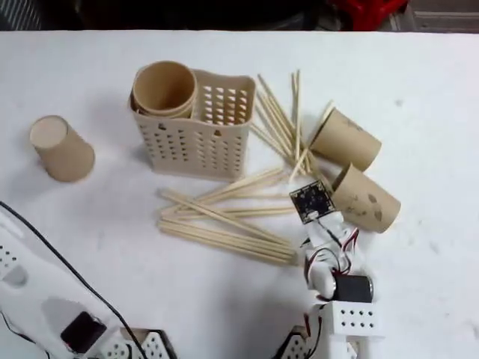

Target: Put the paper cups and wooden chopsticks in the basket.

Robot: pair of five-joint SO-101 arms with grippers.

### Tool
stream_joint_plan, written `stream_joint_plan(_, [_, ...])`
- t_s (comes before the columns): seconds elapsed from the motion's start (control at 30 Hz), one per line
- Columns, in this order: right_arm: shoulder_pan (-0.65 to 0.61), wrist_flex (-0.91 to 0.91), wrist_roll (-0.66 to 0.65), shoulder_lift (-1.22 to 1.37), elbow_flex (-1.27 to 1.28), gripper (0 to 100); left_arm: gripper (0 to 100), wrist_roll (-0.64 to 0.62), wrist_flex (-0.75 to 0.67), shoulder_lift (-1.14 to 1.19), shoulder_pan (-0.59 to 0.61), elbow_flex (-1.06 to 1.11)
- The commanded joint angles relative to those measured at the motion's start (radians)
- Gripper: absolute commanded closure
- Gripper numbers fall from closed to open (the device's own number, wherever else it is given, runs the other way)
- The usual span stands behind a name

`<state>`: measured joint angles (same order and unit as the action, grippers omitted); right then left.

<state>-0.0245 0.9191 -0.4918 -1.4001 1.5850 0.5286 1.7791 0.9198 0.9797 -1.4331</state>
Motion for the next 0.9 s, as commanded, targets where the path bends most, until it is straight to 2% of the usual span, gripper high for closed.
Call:
stream_joint_plan(0.0, [0.001,-0.018,0.002,-0.007,-0.003,90.7,85,-0.021,0.014,-0.344,-0.038,0.285])
stream_joint_plan(0.2, [0.001,-0.018,0.002,-0.007,-0.003,90.7,81,0.014,-0.032,-0.851,-0.277,0.971])
stream_joint_plan(0.33, [0.001,-0.018,0.002,-0.007,-0.003,90.7,79,-0.129,-0.279,-1.052,-0.357,1.218])
stream_joint_plan(0.53, [0.001,-0.018,0.002,-0.007,-0.003,90.7,79,-0.273,-0.601,-0.989,-0.355,1.415])
stream_joint_plan(0.87, [0.001,-0.018,0.002,-0.007,-0.003,90.7,79,-0.287,-0.713,-0.717,-0.34,1.425])
